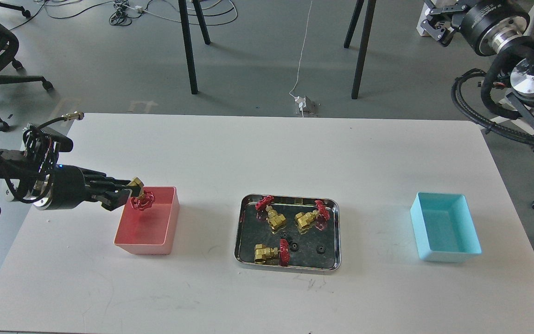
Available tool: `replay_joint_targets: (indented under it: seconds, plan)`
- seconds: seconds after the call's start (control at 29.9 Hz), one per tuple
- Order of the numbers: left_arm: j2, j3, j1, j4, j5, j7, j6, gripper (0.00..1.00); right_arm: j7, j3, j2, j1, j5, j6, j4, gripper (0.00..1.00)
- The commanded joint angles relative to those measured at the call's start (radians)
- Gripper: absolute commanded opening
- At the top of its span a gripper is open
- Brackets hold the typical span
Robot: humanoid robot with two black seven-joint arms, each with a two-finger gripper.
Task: Place valve in pink box and gear in blue box
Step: 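Carry the valve with the left gripper and lower it into the pink box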
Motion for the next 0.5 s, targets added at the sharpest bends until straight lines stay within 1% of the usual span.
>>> replay_joint_targets:
  seconds: [0.0, 0.2, 0.37, 0.47]
  plan:
    - [-0.006, 0.000, 0.017, 0.001, 0.000, 0.000, -0.001, 0.22, 0.000, 0.000, 0.001, 0.000, 0.000, 0.000, 0.000, 1.00]
    - [-0.015, -0.010, 0.045, 0.025, 0.000, 0.000, 0.001, 0.22, 0.000, 0.000, 0.001, -0.013, 0.000, 0.000, -0.002, 1.00]
    - [-0.026, -0.078, 0.123, 0.057, 0.000, 0.000, -0.002, 0.22, 0.000, 0.002, 0.001, -0.029, 0.000, 0.000, 0.000, 1.00]
    - [-0.040, -0.093, 0.151, 0.071, 0.000, 0.000, -0.004, 0.22, 0.000, 0.002, 0.001, -0.034, 0.000, 0.000, 0.000, 1.00]
